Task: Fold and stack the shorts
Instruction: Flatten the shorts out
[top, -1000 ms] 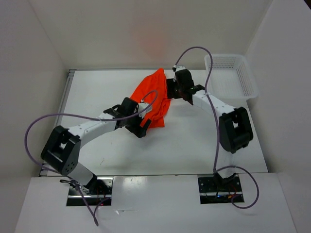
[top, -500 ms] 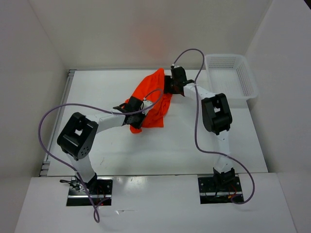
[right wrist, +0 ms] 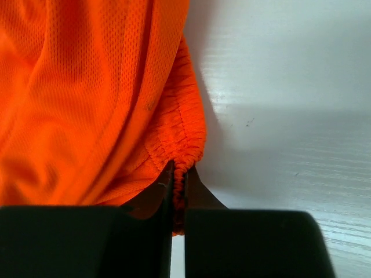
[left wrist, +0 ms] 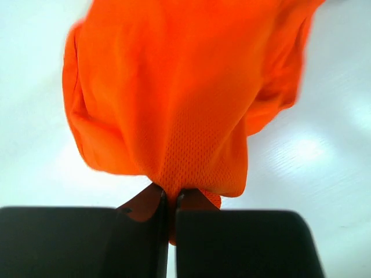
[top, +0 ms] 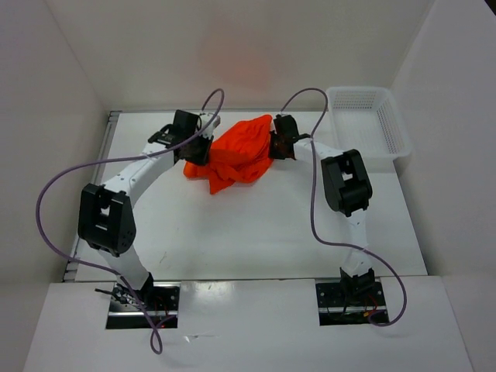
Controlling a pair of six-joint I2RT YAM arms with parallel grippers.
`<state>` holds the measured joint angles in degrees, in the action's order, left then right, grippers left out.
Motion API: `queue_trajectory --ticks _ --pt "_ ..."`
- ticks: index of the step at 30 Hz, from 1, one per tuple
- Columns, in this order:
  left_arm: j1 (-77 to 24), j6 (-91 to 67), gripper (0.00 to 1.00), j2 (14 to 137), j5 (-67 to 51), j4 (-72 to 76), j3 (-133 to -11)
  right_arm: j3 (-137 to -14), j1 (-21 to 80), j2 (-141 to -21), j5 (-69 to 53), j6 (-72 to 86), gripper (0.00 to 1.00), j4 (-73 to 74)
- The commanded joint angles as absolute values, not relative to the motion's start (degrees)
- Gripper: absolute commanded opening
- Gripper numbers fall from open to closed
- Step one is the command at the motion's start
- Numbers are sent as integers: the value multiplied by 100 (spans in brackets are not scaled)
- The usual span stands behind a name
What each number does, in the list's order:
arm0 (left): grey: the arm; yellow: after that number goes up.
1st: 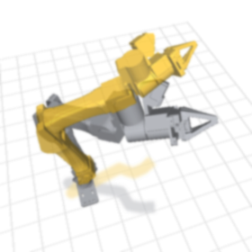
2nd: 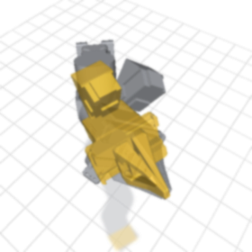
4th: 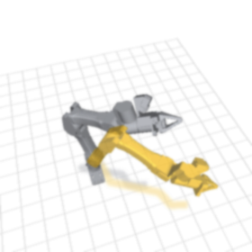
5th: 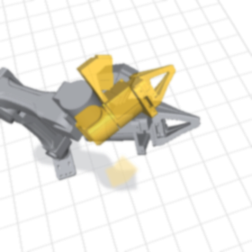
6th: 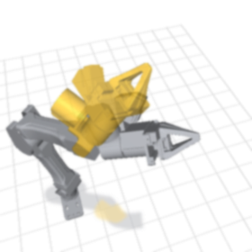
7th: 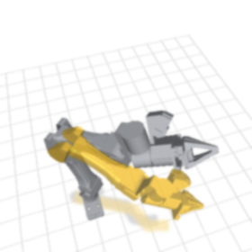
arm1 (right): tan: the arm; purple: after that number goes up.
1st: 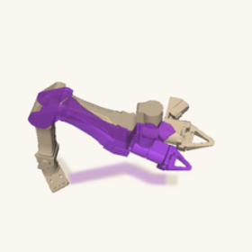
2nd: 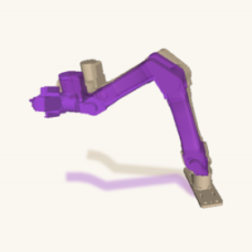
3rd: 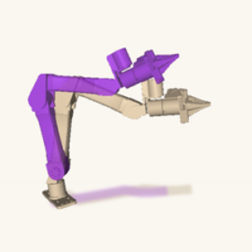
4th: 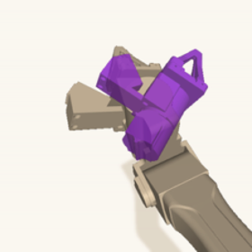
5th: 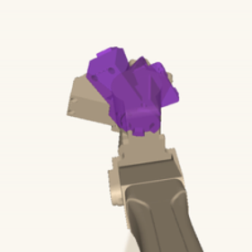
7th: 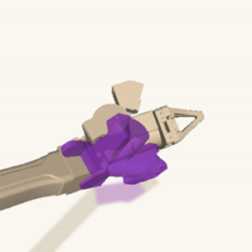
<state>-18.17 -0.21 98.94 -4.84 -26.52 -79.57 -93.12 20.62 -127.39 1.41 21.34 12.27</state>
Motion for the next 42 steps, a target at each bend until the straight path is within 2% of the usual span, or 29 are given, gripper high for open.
queue_trajectory --ticks 1,5,7,8,9,10,11,12,13,14,15,18,19,21,23,26,28,31,35,39,42 --pt "-1706 0 1 9703 -1132 -3295 -8786 -9036 2101 -12097 18 1621 0 1459" --pt "-775 0 9 10457 -2046 -3454 -10411 -8089 1952 -10980 18 565 0 1836" --pt "-309 0 9 10905 -2197 -3254 -11088 -7333 1951 -10505 -183 81 0 1924" --pt "-203 0 13 11499 -2197 -3182 -11805 -7139 1951 -10120 -324 -191 0 2012" --pt "-63 0 38 11888 -2197 -3277 -12317 -6893 1951 -9960 -708 -254 0 2065" --pt "-62 0 48 12831 -2197 -3487 -12957 -6830 1951 -9836 -947 -255 0 2126" --pt "-9 0 54 13380 -2119 -3794 -13721 -6829 2012 -9661 -1167 -316 0 2257" --pt "-9 0 60 13960 -2005 -4702 -15825 -6829 2013 -9607 -1369 -316 0 2320" --pt "-78 0 66 15140 -1839 -5250 -17160 -6916 2013 -9606 -1562 -316 0 2373" --pt "-131 0 78 15057 -1941 -5412 -17870 -7013 2013 -9537 -1564 -386 0 2443" --pt "-201 0 84 14655 -2073 -5284 -16285 -7014 2013 -9536 -1512 -387 0 2443" --pt "-719 0 100 13117 -2013 -5100 -14281 -7066 2013 -9466 -1397 -518 0 2443" --pt "-956 0 100 12217 -1952 -4845 -12585 -7066 2013 -9466 -1397 -571 0 2443" --pt "-1133 0 100 10881 -1951 -3926 -10810 -6961 2013 -9466 -1397 -571 0 2391" --pt "-1248 0 100 10478 -1864 -3858 -9351 -6961 2013 -9405 -1529 -571 0 2391" --pt "-1117 0 100 10030 -1915 -4025 -8292 -6908 1951 -9291 -1529 -571 0 2443" --pt "-1063 0 100 9424 -1916 -3658 -7097 -6856 1890 -9237 -1529 -632 0 2443" --pt "-1063 0 100 8694 -1793 -2920 -5868 -6795 1837 -9124 -1529 -747 0 2505" --pt "-1195 0 100 8244 -1706 -1413 -4864 -6610 1837 -8957 -1529 -799 0 2505" --pt "-1248 0 100 8867 -1503 -380 -4868 -6443 1837 -8851 -1477 -800 0 2505" --pt "-1676 0 100 9009 -1066 525 -4615 -6320 1837 -8789 -1477 -800 0 2444"
